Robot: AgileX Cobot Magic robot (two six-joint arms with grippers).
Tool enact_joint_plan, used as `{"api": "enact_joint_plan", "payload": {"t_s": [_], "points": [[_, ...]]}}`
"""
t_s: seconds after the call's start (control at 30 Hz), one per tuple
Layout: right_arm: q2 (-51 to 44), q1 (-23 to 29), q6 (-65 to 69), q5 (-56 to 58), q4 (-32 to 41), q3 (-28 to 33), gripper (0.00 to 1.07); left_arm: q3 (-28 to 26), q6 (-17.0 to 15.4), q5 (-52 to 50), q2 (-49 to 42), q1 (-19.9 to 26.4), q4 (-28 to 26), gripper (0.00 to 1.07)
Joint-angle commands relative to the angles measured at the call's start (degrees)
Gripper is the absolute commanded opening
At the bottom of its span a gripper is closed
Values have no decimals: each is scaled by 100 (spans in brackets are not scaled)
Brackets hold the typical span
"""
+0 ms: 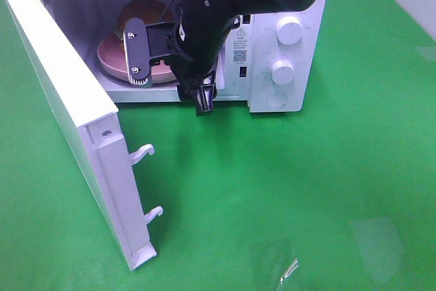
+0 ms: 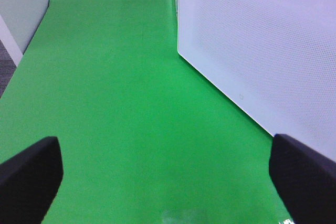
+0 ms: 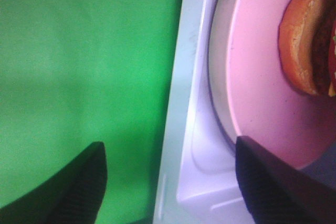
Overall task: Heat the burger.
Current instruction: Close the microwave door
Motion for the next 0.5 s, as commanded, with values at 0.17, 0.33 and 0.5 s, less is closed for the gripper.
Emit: {"api": "enact_joint_plan", "payload": {"t_s": [0.17, 0.33, 0.5], "points": [[-676, 17, 172, -464, -40, 768, 71, 11, -34, -40, -109, -34, -17, 100], [-1197, 17, 367, -688, -40, 1318, 72, 11, -34, -40, -109, -34, -17, 100], [-1461, 17, 487, -705, -46, 1599, 72, 11, -34, -40, -109, -34, -17, 100]]}}
